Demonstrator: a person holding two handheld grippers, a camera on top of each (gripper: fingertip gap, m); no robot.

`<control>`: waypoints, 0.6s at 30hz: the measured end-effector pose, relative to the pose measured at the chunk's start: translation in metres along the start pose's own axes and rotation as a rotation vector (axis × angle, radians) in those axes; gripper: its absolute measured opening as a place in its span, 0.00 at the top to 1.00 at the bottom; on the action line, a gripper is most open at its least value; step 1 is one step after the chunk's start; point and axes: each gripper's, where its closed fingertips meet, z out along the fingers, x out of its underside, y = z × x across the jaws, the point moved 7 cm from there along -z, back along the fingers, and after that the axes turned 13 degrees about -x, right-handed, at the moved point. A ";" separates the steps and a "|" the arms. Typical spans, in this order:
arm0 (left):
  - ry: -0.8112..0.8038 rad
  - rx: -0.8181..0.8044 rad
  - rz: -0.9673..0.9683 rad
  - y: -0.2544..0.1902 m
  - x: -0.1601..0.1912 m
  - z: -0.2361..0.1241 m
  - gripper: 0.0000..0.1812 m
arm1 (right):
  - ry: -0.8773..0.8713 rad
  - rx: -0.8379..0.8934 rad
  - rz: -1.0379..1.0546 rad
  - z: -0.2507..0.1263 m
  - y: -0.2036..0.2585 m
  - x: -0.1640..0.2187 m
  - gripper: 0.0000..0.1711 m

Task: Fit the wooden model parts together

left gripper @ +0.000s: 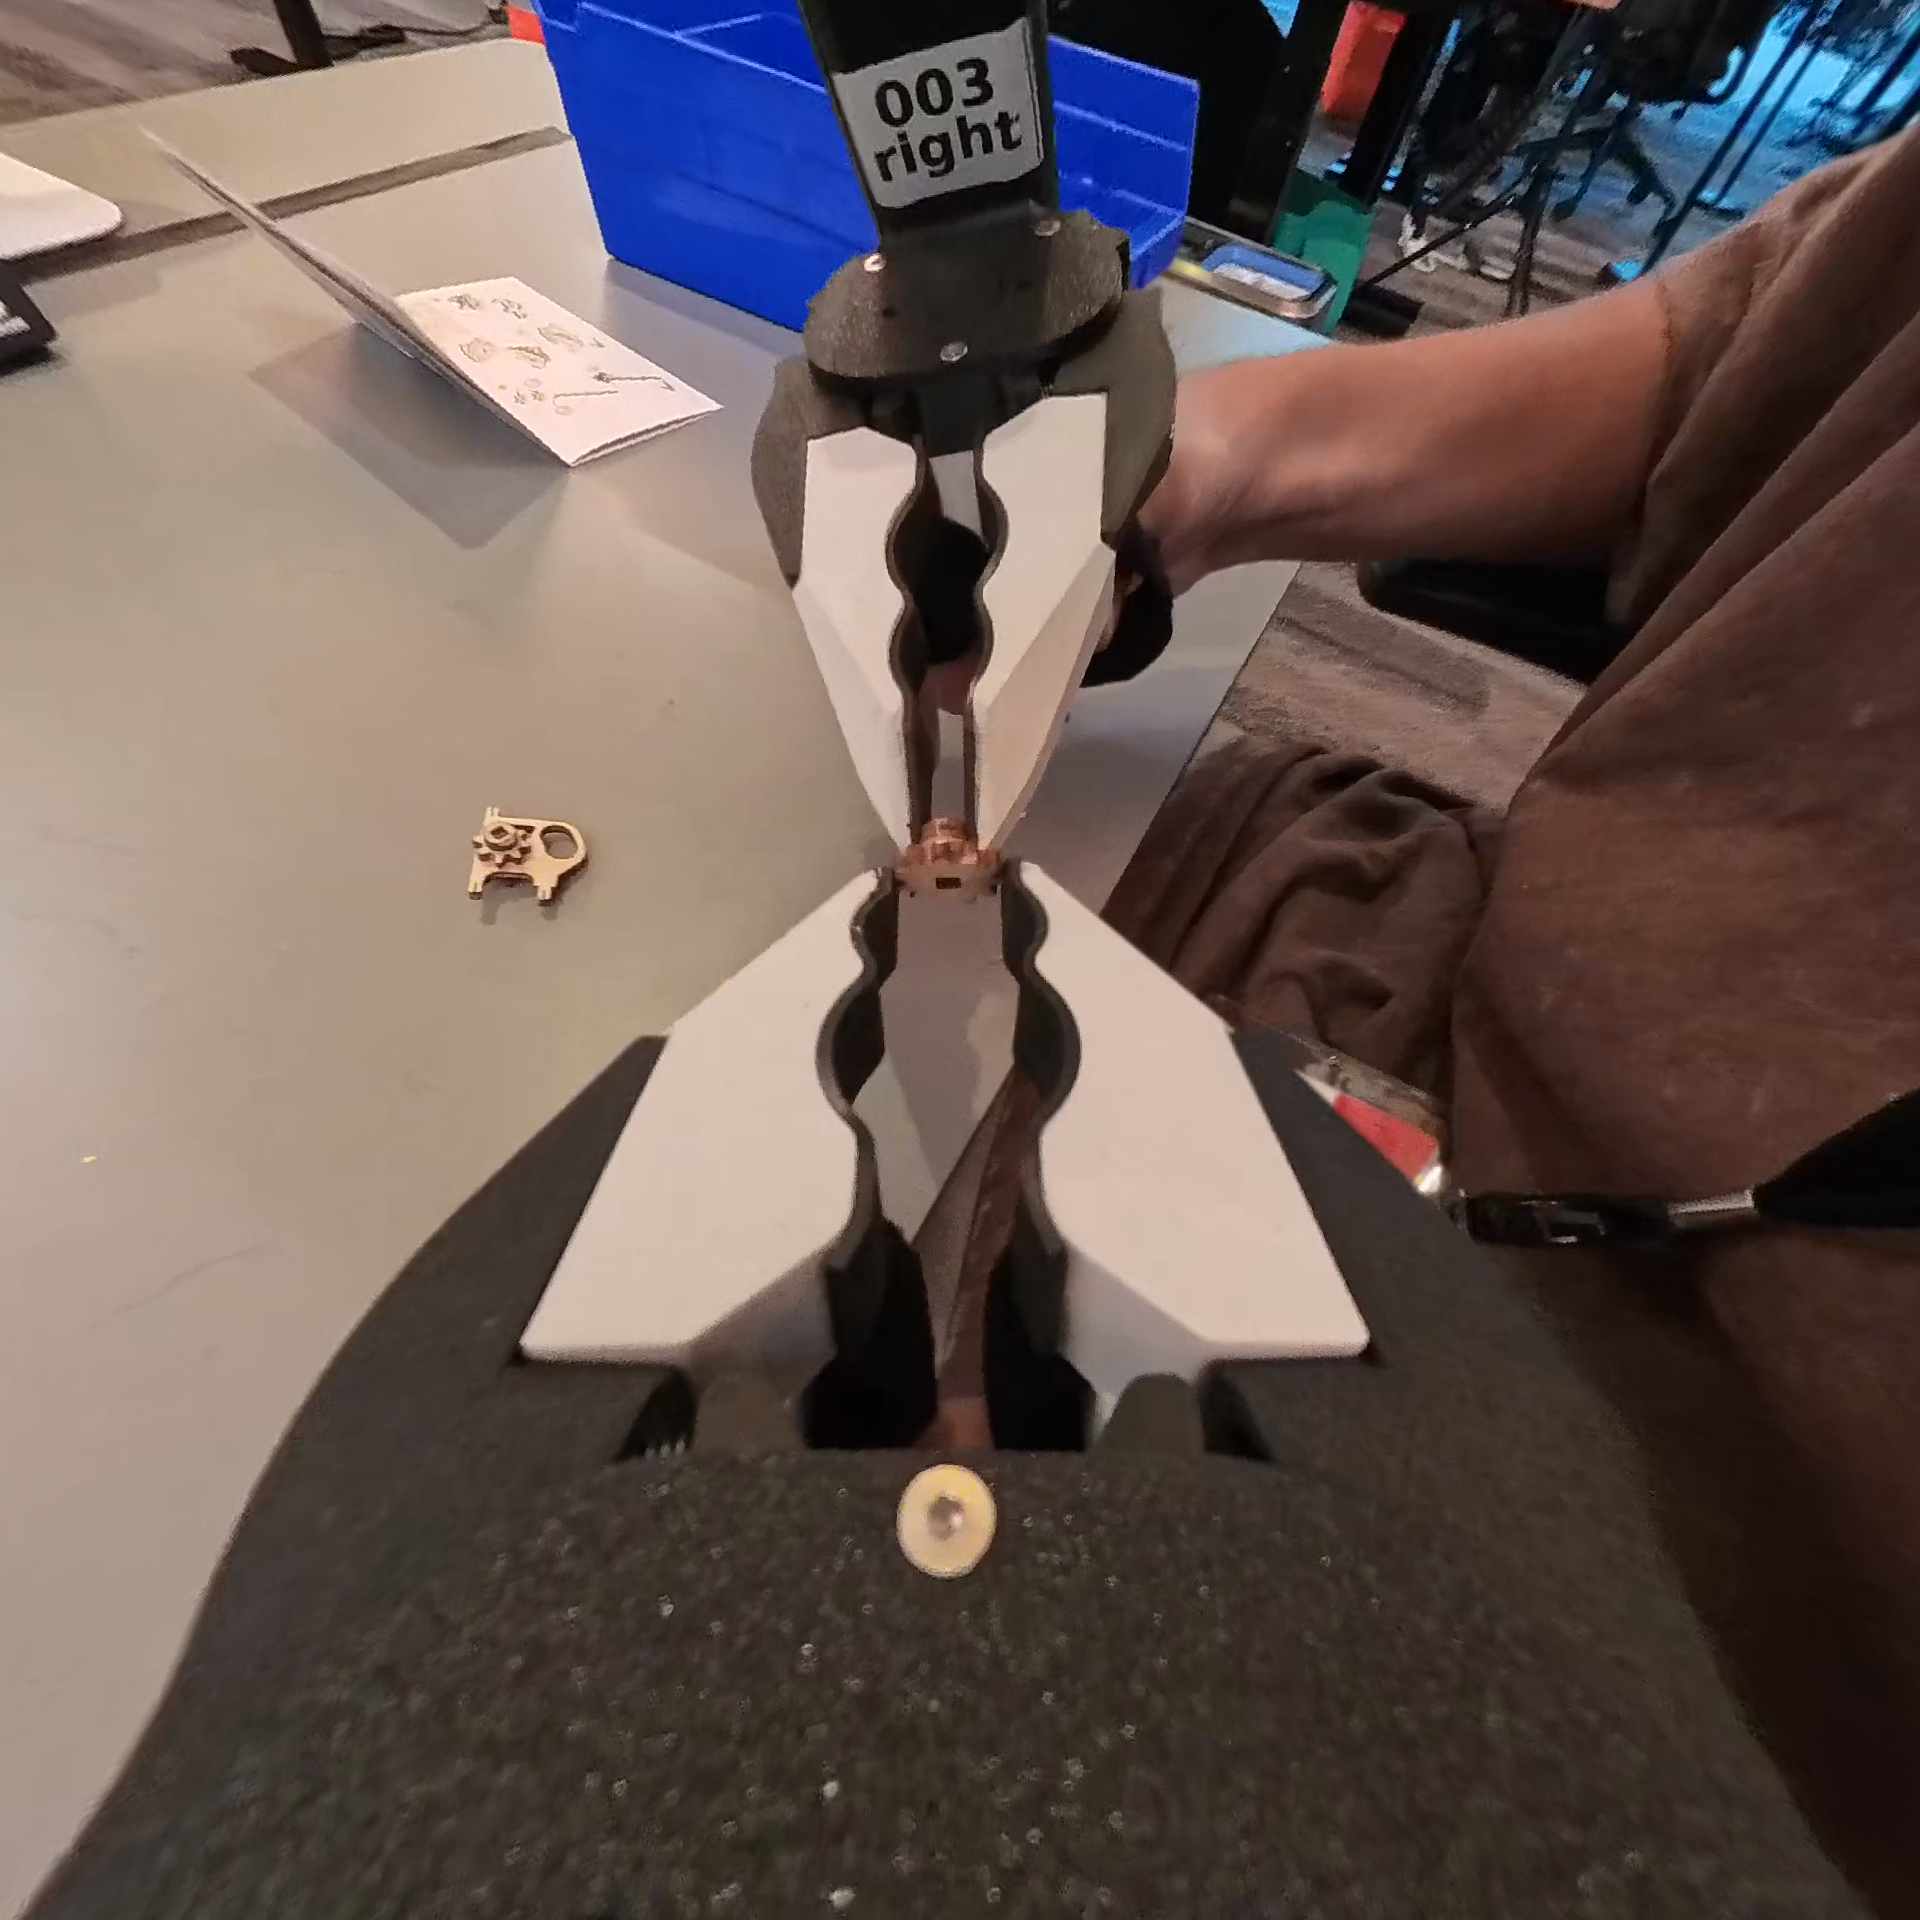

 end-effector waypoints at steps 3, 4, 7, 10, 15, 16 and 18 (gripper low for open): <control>-0.002 -0.030 0.024 0.000 0.000 -0.001 0.90 | -0.018 0.014 -0.004 0.001 0.000 0.001 0.96; -0.002 -0.037 0.037 -0.001 0.001 -0.001 0.90 | -0.021 0.013 0.000 0.002 0.000 0.001 0.96; 0.019 -0.056 0.069 -0.001 0.003 0.000 0.90 | -0.006 0.027 0.004 0.003 -0.001 0.004 0.96; 0.014 -0.066 0.072 0.000 0.004 0.000 0.90 | -0.029 0.036 0.053 0.004 -0.003 0.004 0.96; -0.036 -0.085 0.109 0.002 0.000 -0.004 0.90 | -0.059 0.033 0.050 0.001 0.001 -0.003 0.95; -0.041 -0.083 0.115 0.001 0.000 -0.005 0.90 | -0.057 0.033 0.044 0.000 0.002 -0.003 0.95; -0.046 -0.084 0.126 0.001 0.000 -0.006 0.90 | -0.078 0.022 0.039 -0.002 0.003 -0.005 0.95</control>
